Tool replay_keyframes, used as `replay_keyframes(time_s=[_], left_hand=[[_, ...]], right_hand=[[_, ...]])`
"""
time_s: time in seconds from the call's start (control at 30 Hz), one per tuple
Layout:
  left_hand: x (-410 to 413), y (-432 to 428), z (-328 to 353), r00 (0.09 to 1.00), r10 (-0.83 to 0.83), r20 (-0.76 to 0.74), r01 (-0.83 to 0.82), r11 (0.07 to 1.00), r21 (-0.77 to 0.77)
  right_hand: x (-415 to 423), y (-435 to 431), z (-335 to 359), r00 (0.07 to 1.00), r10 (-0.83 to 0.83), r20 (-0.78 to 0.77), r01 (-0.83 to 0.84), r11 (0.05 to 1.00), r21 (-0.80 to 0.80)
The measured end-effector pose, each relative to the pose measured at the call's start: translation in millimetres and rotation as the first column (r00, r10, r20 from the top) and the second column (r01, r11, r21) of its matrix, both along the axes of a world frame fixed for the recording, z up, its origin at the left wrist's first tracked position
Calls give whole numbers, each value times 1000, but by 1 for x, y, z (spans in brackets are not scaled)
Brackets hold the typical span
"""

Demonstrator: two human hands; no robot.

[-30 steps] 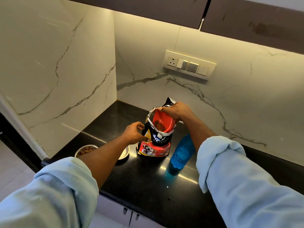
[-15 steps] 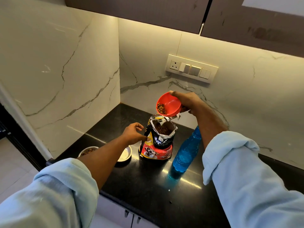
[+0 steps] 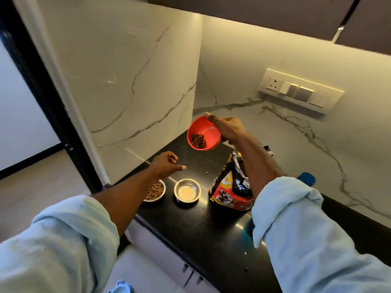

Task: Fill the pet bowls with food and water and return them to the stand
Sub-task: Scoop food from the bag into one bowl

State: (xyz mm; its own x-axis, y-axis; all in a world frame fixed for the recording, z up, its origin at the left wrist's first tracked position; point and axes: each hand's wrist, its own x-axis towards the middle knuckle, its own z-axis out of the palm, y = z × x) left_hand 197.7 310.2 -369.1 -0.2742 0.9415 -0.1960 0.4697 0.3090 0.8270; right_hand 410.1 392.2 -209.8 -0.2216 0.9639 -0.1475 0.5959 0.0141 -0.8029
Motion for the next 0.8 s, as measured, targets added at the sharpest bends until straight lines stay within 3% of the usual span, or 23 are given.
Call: replay_keyframes(time_s=[0.2,0.43,0.8], left_hand=[[-59,-32,-25,981,192,5,-191,979,-73],[-98,-70,-67,941,321,-104,-336,919,-204],[-101,-92,-109,911,412,22,-379,857,-350]], right_hand=[[-70,-3,-54,991,107,79,-109,994,12],[-118,-32,-126,965,141,223,-160,985,69],[-159,-57,-189,884,191,428,-342,887,311]])
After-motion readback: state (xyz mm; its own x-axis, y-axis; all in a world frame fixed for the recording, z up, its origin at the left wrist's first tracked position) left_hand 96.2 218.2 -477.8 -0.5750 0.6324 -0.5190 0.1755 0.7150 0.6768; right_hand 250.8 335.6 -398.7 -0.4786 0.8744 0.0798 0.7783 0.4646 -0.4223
